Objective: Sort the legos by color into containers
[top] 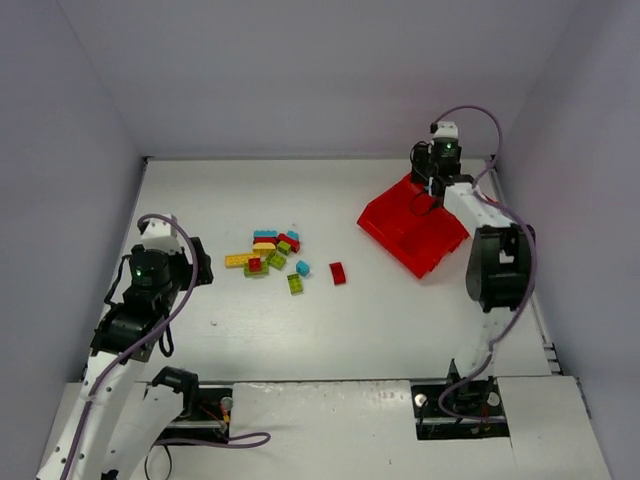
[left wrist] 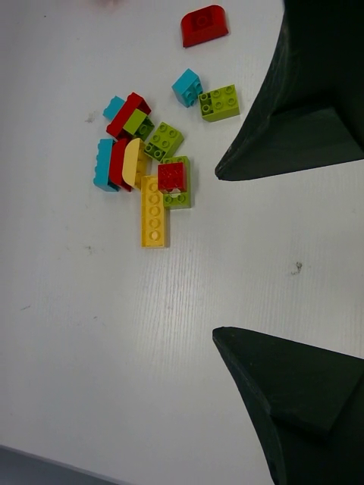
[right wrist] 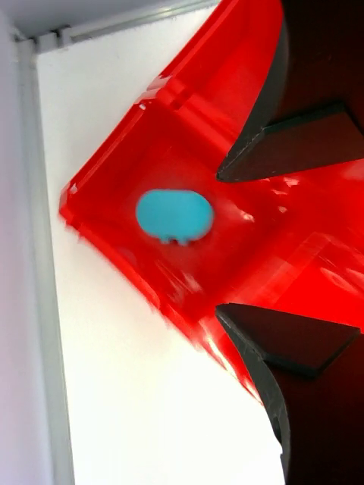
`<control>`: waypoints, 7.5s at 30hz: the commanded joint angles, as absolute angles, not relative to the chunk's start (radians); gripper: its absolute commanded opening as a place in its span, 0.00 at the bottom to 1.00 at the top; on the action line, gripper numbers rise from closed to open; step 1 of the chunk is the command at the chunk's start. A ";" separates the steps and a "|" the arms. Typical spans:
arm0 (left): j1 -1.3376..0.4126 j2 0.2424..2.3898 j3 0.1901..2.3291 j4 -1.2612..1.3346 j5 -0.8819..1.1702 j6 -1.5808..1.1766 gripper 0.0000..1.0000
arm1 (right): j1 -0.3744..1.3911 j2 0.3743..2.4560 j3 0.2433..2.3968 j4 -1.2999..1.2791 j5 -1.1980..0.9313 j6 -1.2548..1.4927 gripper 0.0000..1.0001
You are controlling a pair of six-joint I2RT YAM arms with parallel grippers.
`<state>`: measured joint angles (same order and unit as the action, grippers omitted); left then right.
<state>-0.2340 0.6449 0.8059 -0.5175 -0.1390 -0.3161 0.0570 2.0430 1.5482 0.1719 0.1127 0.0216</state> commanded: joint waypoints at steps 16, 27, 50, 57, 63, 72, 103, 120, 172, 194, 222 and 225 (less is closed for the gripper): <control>-0.230 0.617 0.831 -0.468 -0.138 -0.314 0.71 | 0.613 1.428 0.882 0.238 0.090 0.293 0.76; -0.232 0.632 0.834 -0.474 -0.144 -0.314 0.71 | 0.749 1.640 0.851 0.322 0.149 0.350 0.73; -0.232 0.634 0.834 -0.476 -0.143 -0.314 0.71 | 0.572 1.563 0.972 0.282 0.302 0.199 0.02; -0.232 0.635 0.834 -0.477 -0.143 -0.314 0.71 | 0.408 1.640 1.063 0.272 0.298 0.172 0.03; -0.232 0.635 0.836 -0.479 -0.144 -0.314 0.72 | 0.344 1.753 1.160 0.268 0.264 0.166 0.30; -0.232 0.638 0.836 -0.476 -0.133 -0.314 0.71 | 0.367 1.668 1.169 0.256 0.181 0.112 0.66; -0.230 0.626 0.836 -0.479 -0.144 -0.316 0.71 | 0.994 1.838 1.065 0.305 0.189 0.420 0.60; -0.230 0.627 0.836 -0.480 -0.144 -0.318 0.71 | 0.999 1.918 1.143 0.322 0.258 0.368 0.03; -0.232 0.624 0.838 -0.482 -0.132 -0.318 0.72 | -0.112 1.692 1.293 0.226 0.055 0.147 0.57; -0.230 0.627 0.838 -0.485 -0.143 -0.316 0.71 | 0.610 1.669 1.137 0.193 -0.271 -0.057 0.81; -0.230 0.647 0.839 -0.486 -0.147 -0.314 0.71 | 0.678 1.908 1.287 0.160 -0.224 -0.120 0.01; -0.230 0.649 0.839 -0.486 -0.147 -0.314 0.71 | 0.577 1.849 1.295 0.160 -0.154 -0.110 0.00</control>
